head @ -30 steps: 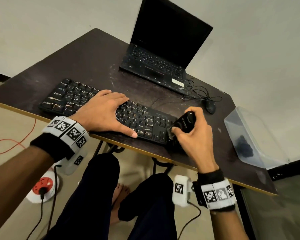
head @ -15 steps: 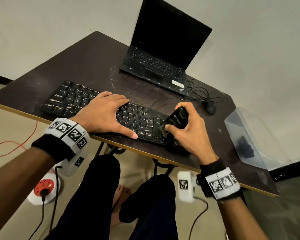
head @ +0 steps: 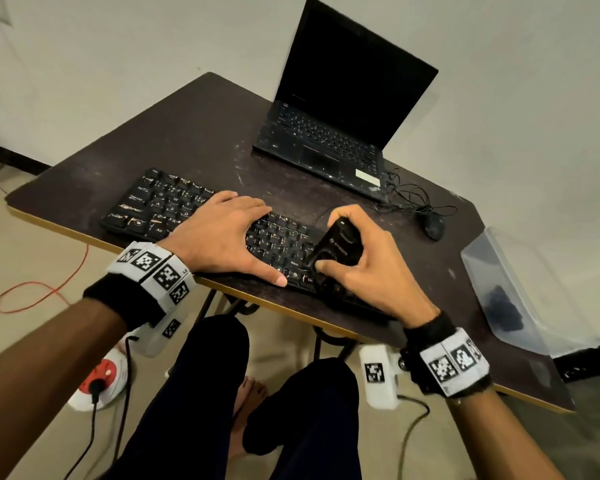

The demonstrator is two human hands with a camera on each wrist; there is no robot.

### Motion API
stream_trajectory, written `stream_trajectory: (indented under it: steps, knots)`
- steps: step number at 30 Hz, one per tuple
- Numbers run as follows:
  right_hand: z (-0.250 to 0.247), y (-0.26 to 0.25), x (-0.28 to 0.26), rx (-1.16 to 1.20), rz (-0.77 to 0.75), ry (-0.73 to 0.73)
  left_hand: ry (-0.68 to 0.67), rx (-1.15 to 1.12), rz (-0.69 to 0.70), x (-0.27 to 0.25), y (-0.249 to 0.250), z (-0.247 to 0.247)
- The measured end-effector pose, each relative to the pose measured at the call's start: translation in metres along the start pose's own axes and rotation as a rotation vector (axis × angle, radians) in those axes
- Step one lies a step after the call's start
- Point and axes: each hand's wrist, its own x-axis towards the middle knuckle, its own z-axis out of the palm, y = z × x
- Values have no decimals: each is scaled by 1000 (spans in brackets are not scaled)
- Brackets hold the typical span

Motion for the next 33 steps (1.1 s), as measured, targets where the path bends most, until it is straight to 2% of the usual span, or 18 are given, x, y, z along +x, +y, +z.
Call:
stream_trajectory:
  steps: [3, 7, 8, 12, 15, 19, 23, 27, 30, 33]
  knots:
    - [-4, 8, 14, 14, 115, 123, 7, 0, 13, 0, 0, -1]
    - [6, -4, -1, 54, -22, -14, 6, -1, 12, 0, 0, 0]
    - [7, -5, -1, 32, -31, -8, 6, -2, 10, 0, 0, 1]
    - [9, 3, 11, -20, 76, 160, 9, 12, 23, 0, 2, 0]
    - [15, -5, 6, -6, -34, 59, 22, 11, 21, -1, 2, 0]
    - [10, 3, 26, -23, 112, 169, 29, 15, 30, 0, 2, 0]
    - [15, -6, 23, -33, 15, 42, 22, 3, 19, -1, 1, -1]
    - [13, -2, 28, -38, 124, 157, 28, 5, 34, -2, 4, -2]
    - [15, -11, 25, -52, 58, 44, 22, -2, 21, -4, 4, -3]
    - [12, -6, 34, -27, 151, 123, 31, 0, 25, -3, 3, -2]
